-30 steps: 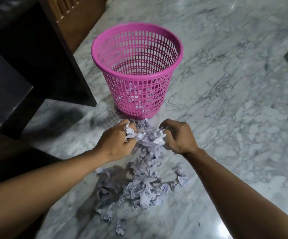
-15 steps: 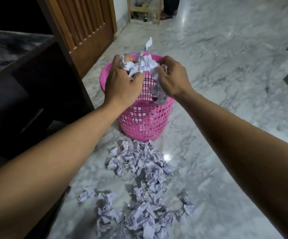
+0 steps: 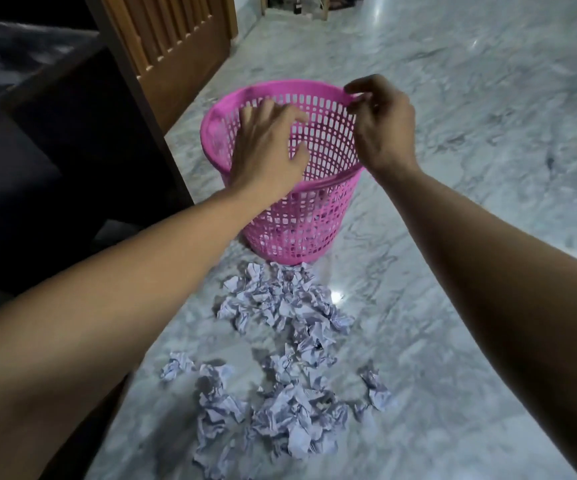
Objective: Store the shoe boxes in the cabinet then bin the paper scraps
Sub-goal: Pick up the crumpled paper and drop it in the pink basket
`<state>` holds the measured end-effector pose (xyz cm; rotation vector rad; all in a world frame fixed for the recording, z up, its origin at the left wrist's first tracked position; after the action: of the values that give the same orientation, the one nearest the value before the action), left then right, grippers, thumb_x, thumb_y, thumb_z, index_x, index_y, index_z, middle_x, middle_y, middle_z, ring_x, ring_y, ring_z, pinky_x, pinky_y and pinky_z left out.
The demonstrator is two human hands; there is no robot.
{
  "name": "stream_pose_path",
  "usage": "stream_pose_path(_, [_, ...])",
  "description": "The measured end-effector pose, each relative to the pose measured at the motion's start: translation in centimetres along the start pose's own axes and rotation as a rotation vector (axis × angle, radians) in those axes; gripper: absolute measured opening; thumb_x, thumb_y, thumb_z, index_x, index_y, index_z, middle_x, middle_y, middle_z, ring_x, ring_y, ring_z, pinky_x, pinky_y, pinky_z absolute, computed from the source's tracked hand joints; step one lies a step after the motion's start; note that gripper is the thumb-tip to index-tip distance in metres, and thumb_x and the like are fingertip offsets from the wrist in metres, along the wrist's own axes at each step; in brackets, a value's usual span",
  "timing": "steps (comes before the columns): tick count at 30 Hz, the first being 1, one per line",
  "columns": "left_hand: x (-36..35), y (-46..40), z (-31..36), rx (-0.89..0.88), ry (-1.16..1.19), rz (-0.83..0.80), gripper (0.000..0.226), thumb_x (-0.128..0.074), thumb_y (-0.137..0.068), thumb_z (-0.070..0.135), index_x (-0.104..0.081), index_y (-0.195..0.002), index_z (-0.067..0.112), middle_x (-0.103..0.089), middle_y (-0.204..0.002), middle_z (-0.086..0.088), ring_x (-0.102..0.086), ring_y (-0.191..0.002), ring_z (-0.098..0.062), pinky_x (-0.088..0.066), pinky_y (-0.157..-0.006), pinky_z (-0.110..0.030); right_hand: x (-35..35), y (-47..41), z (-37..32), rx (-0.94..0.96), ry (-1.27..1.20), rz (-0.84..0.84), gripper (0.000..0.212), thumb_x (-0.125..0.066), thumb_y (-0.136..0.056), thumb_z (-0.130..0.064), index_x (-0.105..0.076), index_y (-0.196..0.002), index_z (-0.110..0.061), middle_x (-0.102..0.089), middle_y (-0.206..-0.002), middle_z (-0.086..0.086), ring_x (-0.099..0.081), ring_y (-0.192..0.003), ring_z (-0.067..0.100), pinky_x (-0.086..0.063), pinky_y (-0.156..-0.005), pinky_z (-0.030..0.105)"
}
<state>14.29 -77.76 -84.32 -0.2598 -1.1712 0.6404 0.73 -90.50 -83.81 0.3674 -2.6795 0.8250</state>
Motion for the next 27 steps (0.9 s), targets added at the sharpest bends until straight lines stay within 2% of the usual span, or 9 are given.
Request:
stream_pose_path(4, [-0.3,11.0,-0.4,-0.253,0.099,0.008,0.035,-0.068,-0.085,0.022,-0.064,-0.118,0.009,-0.056,-0.118,-0.013,-0.050,-0.113,-0.031,-0.035,-0.094,-0.036,2.1,9.4,2.7,-0.001,-0.066,0.086,0.027,-0.043,-0.089,-0.002,-0.069,-0.096,-0.006,-0.068,-0.085,0.001,-0.064,-0.074,0.016,-0.049,-0.068,0.032])
stream_pose_path(6, [-1.5,18.3,-2.7,-0.099,0.075,-0.312,0.069,-0.069,-0.087,0.044,-0.043,-0.146,0.019,-0.033,-0.152,-0.013,-0.033,-0.137,-0.034,-0.032,-0.109,-0.048,1.6,15.8,5.1,-0.017,0.056,-0.109,0.025,-0.049,-0.090,-0.005,-0.071,-0.101,-0.012,-0.068,-0.088,-0.002,-0.064,-0.077,0.021,-0.052,-0.069,0.034])
stream_pose_path(8, [-2.3,25.9,-6.5,0.117,-0.047,-0.651,0.110,-0.062,-0.077,0.078,-0.008,-0.161,0.033,0.013,-0.168,0.001,0.006,-0.155,-0.028,-0.013,-0.120,-0.056,0.8,22.7,7.2,0.049,0.227,-0.397,0.025,-0.055,-0.093,-0.021,-0.069,-0.114,-0.018,-0.067,-0.097,-0.001,-0.063,-0.088,0.026,-0.052,-0.077,0.043])
stream_pose_path(12, [-2.3,35.8,-13.7,0.396,-0.350,-0.886,0.156,-0.045,-0.035,0.110,0.020,-0.157,0.037,0.037,-0.162,-0.001,0.024,-0.153,-0.033,-0.005,-0.121,-0.064,0.0,35.9,8.9,0.088,0.609,-0.863,0.094,-0.050,-0.079,-0.086,-0.039,-0.155,-0.033,-0.052,-0.146,0.009,-0.048,-0.137,0.035,-0.043,-0.106,0.057])
stream_pose_path(14, [-2.1,38.0,-15.1,0.432,-0.358,-1.001,0.160,-0.043,-0.030,0.111,0.028,-0.153,0.038,0.041,-0.160,-0.001,0.023,-0.153,-0.035,-0.002,-0.122,-0.062,-0.7,40.6,8.6,0.135,0.718,-1.035,0.119,-0.038,-0.064,-0.097,-0.021,-0.163,-0.033,-0.035,-0.162,0.021,-0.033,-0.149,0.044,-0.033,-0.111,0.070])
stream_pose_path(17, [-2.7,39.8,-14.7,0.340,-0.309,-1.068,0.156,-0.043,-0.035,0.111,0.027,-0.154,0.037,0.039,-0.161,-0.001,0.018,-0.155,-0.033,-0.008,-0.120,-0.058,-2.7,43.5,8.6,0.201,0.793,-1.109,0.111,-0.049,-0.072,-0.084,-0.011,-0.164,-0.035,-0.020,-0.167,0.026,-0.030,-0.149,0.050,-0.032,-0.109,0.074])
stream_pose_path(20, [-4.2,40.4,-12.7,0.236,-0.257,-0.992,0.136,-0.040,-0.055,0.107,0.013,-0.159,0.037,0.021,-0.168,-0.001,-0.008,-0.154,-0.035,-0.023,-0.113,-0.058,-4.6,42.8,8.9,0.116,0.826,-1.131,0.103,-0.080,-0.072,-0.058,-0.029,-0.159,-0.034,-0.033,-0.162,0.026,-0.050,-0.135,0.048,-0.049,-0.092,0.063])
stream_pose_path(24, [-6.3,39.2,-10.6,0.062,-0.223,-0.870,0.087,-0.034,-0.090,0.082,-0.019,-0.161,0.033,-0.019,-0.167,-0.007,-0.041,-0.133,-0.035,-0.043,-0.098,-0.048,-5.5,40.7,9.3,0.170,0.765,-1.106,0.065,-0.065,-0.090,-0.042,-0.039,-0.148,-0.029,-0.038,-0.156,0.023,-0.053,-0.123,0.042,-0.052,-0.084,0.051])
stream_pose_path(27, [-7.4,38.1,-9.5,0.030,-0.104,-0.826,0.056,-0.049,-0.097,0.050,-0.040,-0.148,0.030,-0.040,-0.148,-0.006,-0.048,-0.120,-0.034,-0.048,-0.093,-0.046,-5.1,38.6,9.8,0.127,0.737,-1.120,0.068,-0.064,-0.088,-0.054,-0.041,-0.145,-0.026,-0.044,-0.148,0.017,-0.055,-0.120,0.039,-0.052,-0.087,0.048])
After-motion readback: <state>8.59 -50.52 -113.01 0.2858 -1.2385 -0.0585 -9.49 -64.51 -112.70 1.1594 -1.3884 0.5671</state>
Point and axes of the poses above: each hand's wrist, its own y-axis away from the middle knuckle, its own x-axis out of the back of the hand, z = x × y, the point moved 2 cm from there along -y, towards the middle knuckle
